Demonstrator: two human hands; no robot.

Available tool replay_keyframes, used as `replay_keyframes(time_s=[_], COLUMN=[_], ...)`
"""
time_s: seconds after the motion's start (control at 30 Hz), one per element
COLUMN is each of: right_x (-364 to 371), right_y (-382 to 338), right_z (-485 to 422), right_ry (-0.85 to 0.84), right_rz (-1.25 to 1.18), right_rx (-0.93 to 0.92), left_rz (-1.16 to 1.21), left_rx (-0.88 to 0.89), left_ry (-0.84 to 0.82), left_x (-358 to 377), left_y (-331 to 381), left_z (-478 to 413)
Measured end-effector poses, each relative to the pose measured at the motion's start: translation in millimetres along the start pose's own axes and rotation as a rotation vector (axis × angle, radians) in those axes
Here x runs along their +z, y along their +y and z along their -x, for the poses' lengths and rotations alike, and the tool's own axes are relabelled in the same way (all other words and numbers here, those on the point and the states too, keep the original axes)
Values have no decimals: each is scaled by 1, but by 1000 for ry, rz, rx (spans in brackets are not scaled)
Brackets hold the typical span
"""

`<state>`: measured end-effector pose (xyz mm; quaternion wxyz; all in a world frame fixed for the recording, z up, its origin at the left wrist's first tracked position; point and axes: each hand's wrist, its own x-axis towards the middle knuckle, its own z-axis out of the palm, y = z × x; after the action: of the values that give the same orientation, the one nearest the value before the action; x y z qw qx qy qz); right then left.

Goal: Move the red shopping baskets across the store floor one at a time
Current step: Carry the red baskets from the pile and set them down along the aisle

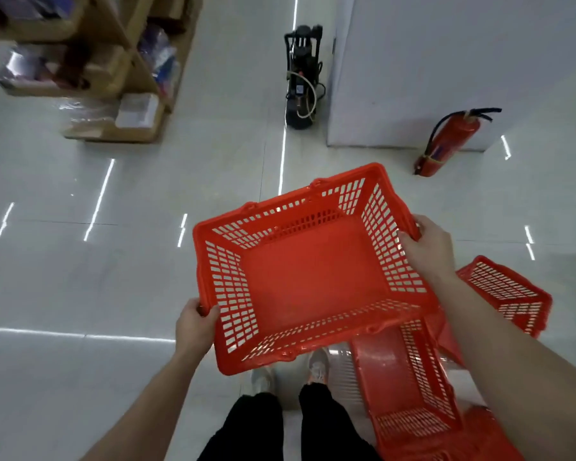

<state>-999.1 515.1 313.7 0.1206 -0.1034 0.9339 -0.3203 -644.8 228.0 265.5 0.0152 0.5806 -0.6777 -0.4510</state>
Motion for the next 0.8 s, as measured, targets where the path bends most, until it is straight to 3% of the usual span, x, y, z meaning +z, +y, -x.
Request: replay_keyframes(time_s=[0.13, 0.37, 0.6, 0.8], right_x=[45, 122, 180, 239], right_y=[0, 19, 59, 65], right_z=[-82, -180, -210, -235], right_ry=[-58, -184, -242, -295], right_rz=[70, 108, 123, 254], right_rx=[-65, -120, -103, -103], left_rz=[-118, -93, -115, -114], left_rx=[-34, -139, -194, -293], left_ry=[-82, -116, -130, -265], left_x=[43, 117, 155, 178], left_y=[-13, -44, -66, -85], left_z=[-45, -96, -114, -134])
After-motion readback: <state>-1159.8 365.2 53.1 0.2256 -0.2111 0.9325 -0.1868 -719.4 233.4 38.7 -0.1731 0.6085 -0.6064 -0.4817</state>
